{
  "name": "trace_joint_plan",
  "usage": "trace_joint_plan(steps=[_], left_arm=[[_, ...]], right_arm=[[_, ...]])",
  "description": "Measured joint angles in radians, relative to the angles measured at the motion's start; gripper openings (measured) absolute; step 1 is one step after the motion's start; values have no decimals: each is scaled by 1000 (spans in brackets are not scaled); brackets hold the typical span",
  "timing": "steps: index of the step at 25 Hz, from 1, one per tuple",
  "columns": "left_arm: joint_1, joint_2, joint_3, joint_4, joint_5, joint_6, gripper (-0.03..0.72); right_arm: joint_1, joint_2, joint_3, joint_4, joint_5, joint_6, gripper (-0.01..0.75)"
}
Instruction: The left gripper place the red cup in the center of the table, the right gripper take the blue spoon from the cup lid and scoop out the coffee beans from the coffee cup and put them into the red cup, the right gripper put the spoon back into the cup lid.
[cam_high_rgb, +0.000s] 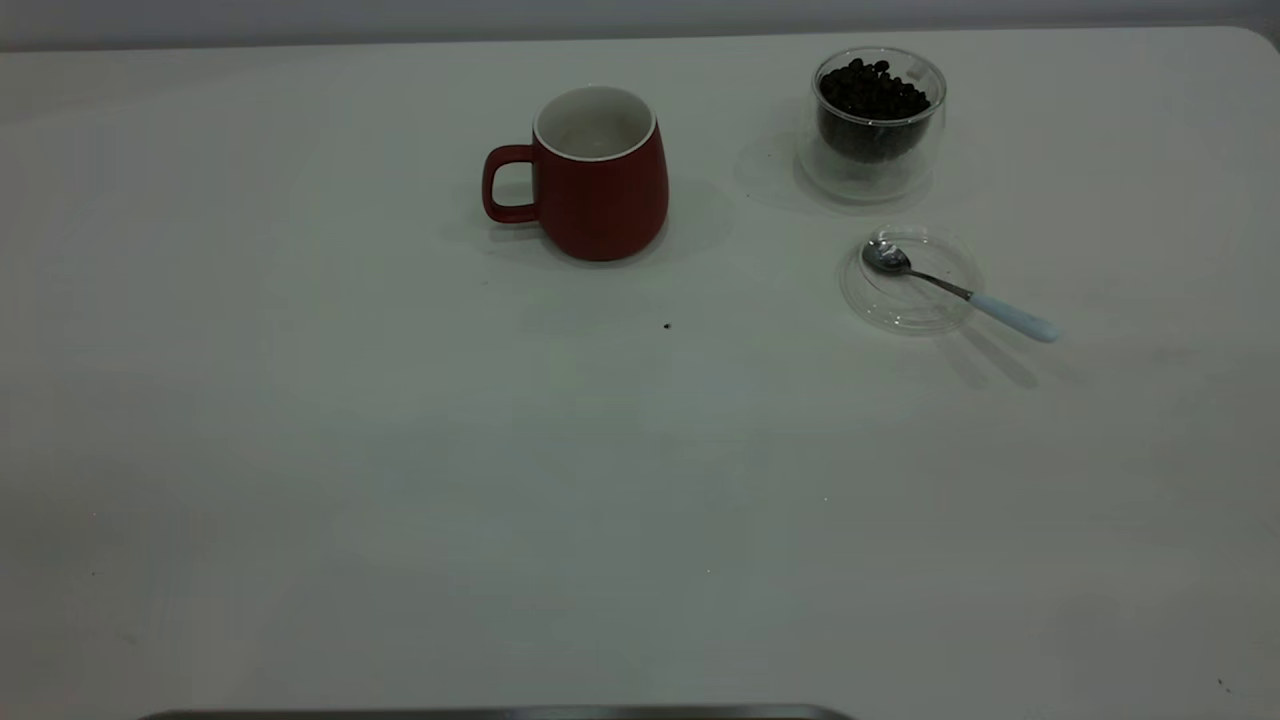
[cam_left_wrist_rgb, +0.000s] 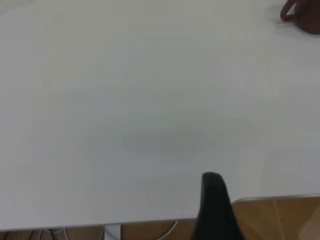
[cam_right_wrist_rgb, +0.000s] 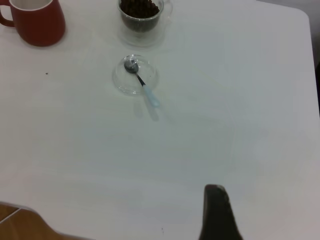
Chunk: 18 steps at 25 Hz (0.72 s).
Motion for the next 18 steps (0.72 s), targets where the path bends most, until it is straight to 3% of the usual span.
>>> trace_joint_plan(steps=[18], left_arm=[[0, 0, 0, 0, 0, 0, 587]], right_arm=[[0, 0, 0, -109, 0, 137, 523]])
